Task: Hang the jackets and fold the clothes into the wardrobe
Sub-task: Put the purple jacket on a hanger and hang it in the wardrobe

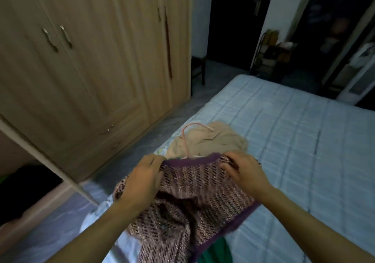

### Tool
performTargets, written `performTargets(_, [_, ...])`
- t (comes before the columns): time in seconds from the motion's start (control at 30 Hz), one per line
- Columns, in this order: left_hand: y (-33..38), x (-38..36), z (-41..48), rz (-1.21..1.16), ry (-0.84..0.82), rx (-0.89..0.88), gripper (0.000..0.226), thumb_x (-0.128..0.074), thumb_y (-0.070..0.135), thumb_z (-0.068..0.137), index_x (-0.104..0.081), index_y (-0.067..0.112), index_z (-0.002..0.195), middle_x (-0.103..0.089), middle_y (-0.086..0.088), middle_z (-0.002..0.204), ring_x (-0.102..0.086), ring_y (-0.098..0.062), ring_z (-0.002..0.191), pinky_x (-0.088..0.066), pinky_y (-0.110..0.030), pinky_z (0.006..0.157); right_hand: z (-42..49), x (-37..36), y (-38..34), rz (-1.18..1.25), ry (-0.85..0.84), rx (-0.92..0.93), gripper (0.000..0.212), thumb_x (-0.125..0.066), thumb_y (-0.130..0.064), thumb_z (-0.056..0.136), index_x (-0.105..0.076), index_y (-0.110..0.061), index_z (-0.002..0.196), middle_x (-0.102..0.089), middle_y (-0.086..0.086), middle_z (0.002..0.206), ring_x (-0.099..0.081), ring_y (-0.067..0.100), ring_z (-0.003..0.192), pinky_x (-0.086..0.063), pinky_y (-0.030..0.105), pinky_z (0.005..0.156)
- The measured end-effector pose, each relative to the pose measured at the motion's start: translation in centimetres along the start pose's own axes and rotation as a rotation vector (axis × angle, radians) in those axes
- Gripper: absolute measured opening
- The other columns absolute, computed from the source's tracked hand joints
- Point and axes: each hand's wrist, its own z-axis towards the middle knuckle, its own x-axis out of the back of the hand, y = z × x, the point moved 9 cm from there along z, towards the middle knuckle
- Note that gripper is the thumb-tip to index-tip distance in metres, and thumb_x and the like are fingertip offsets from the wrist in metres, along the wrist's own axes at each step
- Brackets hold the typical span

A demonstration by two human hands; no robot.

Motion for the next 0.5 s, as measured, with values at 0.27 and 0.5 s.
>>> performTargets(0.27, [2.7,16.6,1.0,-0.055,0.207,-0.16,0.025,-0.068,0.006,0.084,-0.066,0.015,0.107,-0.065,-0.001,0.098,-0.059,-0.025,0.095,-0.036,-0.026,0.077,2.3,12.5,-12.8,-0.056,0.207,0.033,0.02,-0.064,-0.035,0.092,-0.064,-0.024,0.108,-0.069,-0.008,0.102,-0.063,0.014,0.094,-0.05,0.034,0.085])
performTargets(0.5, [1.4,33.6,-3.6,-0.027,0.478,-0.227,0.022,-0.065,0.015,0.088,-0.067,0.014,0.11,-0.069,-0.003,0.102,-0.062,-0.026,0.097,-0.04,-0.029,0.086,2.6,19.9,-29.8,-0.05,0.38,0.192,0.015,-0.065,-0.031,0.091,-0.066,-0.024,0.105,-0.068,-0.01,0.094,-0.063,0.007,0.086,-0.052,0.036,0.081])
